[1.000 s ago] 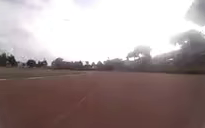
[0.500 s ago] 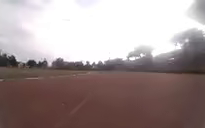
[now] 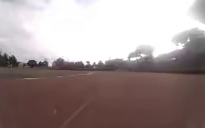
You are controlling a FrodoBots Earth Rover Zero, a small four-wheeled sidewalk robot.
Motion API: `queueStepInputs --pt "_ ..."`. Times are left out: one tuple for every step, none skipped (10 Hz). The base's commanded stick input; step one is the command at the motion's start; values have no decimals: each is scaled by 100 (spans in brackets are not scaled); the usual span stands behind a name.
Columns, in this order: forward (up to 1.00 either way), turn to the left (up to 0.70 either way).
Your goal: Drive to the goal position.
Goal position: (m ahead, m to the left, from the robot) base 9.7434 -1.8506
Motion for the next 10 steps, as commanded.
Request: queueStepInputs --pt "70 -19" --pt "70 -35" --pt "70 -35" --pt "70 -35" --pt "70 -35" --pt "70 -35" --pt "70 -35" --pt "70 -35" --pt "70 -35" --pt "70 -35"
